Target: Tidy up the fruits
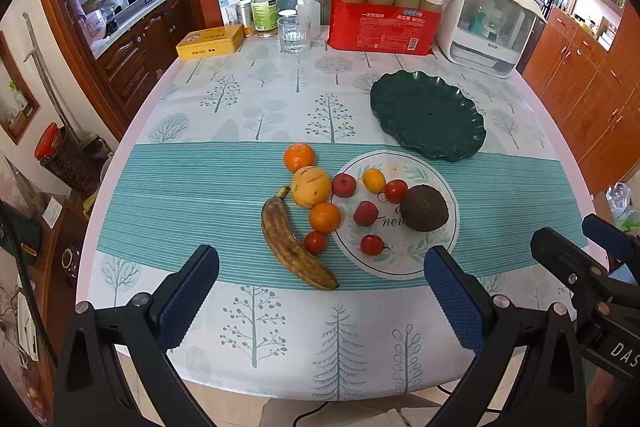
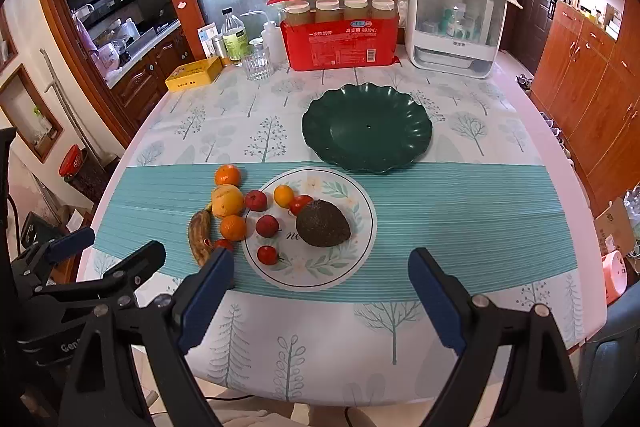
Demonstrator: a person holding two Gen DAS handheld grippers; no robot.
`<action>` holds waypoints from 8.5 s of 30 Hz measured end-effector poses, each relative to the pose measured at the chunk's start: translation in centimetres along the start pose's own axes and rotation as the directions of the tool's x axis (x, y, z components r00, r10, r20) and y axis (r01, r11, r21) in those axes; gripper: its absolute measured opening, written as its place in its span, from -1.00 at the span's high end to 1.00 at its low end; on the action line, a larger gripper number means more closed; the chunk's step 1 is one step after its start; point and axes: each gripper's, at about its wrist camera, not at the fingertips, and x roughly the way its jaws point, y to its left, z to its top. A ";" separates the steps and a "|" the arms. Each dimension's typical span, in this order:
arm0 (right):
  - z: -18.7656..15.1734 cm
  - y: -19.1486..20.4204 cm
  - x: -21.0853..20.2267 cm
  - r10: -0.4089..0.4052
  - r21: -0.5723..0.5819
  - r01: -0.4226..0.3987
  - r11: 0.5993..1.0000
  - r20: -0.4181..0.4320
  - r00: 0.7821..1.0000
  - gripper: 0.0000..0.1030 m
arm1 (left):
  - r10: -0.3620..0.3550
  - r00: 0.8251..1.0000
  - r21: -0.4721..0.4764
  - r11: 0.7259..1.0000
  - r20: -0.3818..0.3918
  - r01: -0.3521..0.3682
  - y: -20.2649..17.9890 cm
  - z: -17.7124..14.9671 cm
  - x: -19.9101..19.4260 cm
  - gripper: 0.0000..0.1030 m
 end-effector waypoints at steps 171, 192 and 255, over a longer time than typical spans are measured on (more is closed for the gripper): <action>5.2 -5.7 16.4 0.064 0.079 -0.050 0.996 -0.186 0.980 -0.39 | -0.185 0.944 0.068 0.975 -0.272 0.211 -2.6 9.8 13.3 0.34; 16.1 -12.3 25.5 -0.083 0.112 0.096 0.989 -0.119 0.989 -0.40 | -0.175 0.967 0.216 0.953 -0.184 0.213 -14.0 23.0 25.5 0.34; 9.4 -4.5 8.4 0.062 -0.001 -0.062 0.998 0.183 0.981 -0.43 | -0.152 0.983 0.083 0.986 0.104 0.143 -2.6 14.0 8.8 -0.69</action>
